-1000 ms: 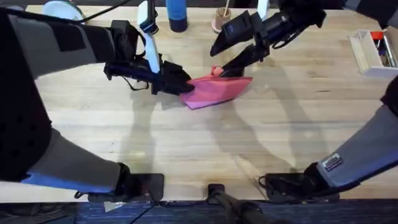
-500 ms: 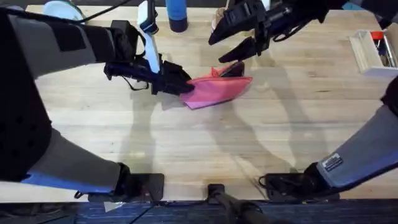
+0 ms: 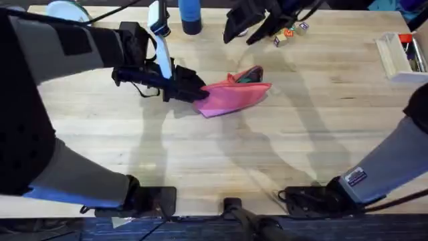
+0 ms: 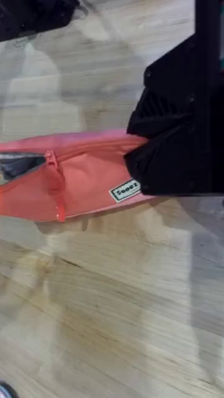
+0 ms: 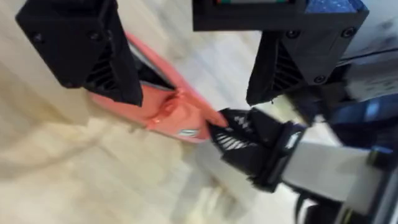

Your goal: Unzip the bag, pick up the pens from the table one at a time and place them inside, then zip the bag closed.

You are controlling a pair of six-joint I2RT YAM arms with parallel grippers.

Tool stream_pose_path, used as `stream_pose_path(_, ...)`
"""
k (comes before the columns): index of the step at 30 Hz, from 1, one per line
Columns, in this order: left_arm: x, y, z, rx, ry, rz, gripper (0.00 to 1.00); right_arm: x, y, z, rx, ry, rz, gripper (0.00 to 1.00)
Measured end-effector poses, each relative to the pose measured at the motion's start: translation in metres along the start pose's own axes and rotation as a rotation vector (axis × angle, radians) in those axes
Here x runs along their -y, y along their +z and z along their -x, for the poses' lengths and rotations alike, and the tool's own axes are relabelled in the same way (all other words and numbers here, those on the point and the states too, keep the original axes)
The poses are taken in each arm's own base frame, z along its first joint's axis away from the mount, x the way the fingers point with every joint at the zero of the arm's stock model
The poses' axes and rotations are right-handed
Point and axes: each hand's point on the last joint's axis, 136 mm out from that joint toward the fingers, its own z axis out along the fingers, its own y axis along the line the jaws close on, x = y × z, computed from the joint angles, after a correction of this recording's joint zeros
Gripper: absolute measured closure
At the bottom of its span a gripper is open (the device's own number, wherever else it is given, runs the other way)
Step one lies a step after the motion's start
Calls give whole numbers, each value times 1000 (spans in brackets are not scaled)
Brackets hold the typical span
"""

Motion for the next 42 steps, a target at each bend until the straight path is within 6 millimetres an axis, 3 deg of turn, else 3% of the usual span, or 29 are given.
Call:
stream_pose_path(9,0,0,0,0,0,0,959,15,-15,16,31,-9,-231,4)
stream_pose_path(13,0,0,0,0,0,0,959,14,-11,15,22,11,-289,4)
stream_pose_path(15,0,0,0,0,0,0,959,4,-4,14,6,0,-306,4)
stream_pose_path(21,0,0,0,0,0,0,959,-13,5,12,-8,-41,-317,4)
stream_pose_path(25,0,0,0,0,0,0,959,-21,1,12,4,-63,-325,4)
stream_pose_path(42,0,0,0,0,0,0,958,-22,-4,12,15,-56,-334,4)
